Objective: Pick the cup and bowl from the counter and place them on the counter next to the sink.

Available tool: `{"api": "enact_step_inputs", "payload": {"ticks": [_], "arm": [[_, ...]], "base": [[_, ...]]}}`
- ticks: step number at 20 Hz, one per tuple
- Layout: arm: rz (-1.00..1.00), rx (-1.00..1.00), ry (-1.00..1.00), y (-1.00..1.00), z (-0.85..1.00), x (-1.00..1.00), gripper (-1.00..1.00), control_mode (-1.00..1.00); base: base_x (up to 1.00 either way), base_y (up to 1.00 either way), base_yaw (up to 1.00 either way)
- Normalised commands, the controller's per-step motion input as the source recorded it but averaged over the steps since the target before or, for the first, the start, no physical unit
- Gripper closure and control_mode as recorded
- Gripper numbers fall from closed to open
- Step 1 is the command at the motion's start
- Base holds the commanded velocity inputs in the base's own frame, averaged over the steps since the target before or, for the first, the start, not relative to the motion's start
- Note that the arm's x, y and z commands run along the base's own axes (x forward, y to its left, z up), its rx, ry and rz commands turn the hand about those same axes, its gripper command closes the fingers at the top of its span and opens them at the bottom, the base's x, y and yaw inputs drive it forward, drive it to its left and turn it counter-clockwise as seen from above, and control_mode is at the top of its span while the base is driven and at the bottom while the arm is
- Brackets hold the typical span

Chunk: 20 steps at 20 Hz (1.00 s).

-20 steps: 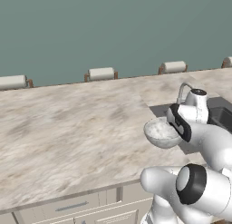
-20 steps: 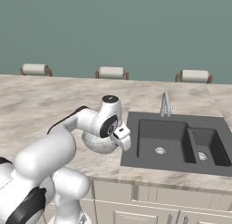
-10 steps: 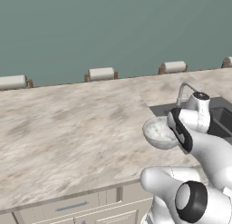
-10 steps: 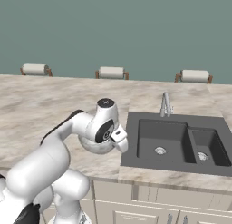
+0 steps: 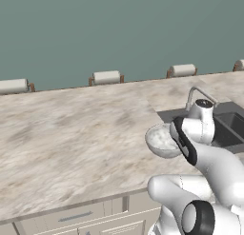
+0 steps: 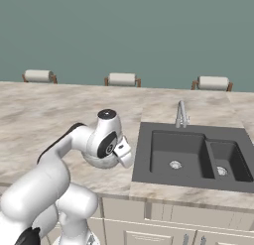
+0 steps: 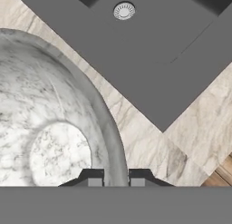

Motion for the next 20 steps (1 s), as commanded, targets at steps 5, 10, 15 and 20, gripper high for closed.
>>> {"api": "enact_step_inputs", "payload": {"ticks": [5,10,15,20], "arm": [[-0.05,0.0,0.0,0.0,0.0,0.0,-1.0,-1.0],[0.0,0.0,0.0,0.0,0.0,0.0,-1.0,-1.0],[0.0,0.0,0.0,0.0,-0.03,0.01,-1.0,-1.0],[0.0,0.0,0.0,-0.1,0.13,-0.01,-1.0,-1.0]], "base": [[0.0,0.0,0.0],[0.0,0.0,0.0],[0.0,0.0,0.0],[0.0,0.0,0.0]]}}
